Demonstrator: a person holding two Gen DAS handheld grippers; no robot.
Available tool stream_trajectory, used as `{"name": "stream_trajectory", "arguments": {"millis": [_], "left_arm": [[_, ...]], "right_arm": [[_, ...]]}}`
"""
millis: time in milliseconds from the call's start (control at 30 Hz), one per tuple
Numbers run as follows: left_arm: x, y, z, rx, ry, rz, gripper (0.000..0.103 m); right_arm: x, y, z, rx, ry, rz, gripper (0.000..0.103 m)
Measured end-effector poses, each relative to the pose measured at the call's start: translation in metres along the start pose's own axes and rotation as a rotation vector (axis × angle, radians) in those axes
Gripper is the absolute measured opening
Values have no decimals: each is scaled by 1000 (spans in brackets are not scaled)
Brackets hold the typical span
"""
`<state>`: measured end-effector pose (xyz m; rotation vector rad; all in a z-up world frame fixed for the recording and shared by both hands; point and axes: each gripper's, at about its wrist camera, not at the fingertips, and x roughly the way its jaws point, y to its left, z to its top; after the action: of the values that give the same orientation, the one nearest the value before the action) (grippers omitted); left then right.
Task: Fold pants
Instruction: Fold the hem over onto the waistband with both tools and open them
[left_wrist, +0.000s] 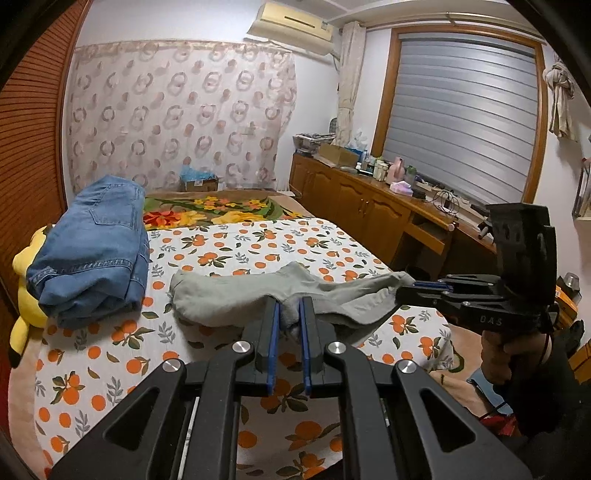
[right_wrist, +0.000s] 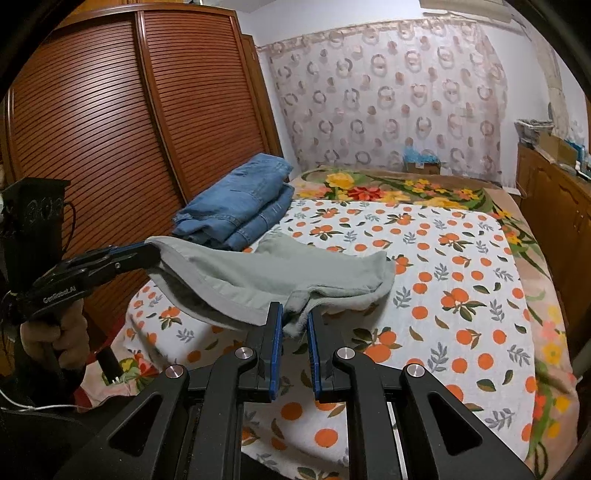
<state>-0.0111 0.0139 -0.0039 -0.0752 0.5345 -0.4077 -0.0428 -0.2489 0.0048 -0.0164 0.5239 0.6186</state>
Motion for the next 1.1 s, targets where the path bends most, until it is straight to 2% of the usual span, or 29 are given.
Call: {"name": "stream_trajectory", "arguments": {"millis": [333, 767, 1100], "left_arm": [[34, 27, -6, -34, 64, 34, 11], [86, 58, 14, -47, 110, 97, 11], [115, 70, 20, -39, 149, 149, 11]], "right_arm": [[34, -11, 13, 10, 17, -24, 13], [108, -26, 47, -20, 70, -92, 13], [145, -33, 61, -33, 98, -126, 13]]}}
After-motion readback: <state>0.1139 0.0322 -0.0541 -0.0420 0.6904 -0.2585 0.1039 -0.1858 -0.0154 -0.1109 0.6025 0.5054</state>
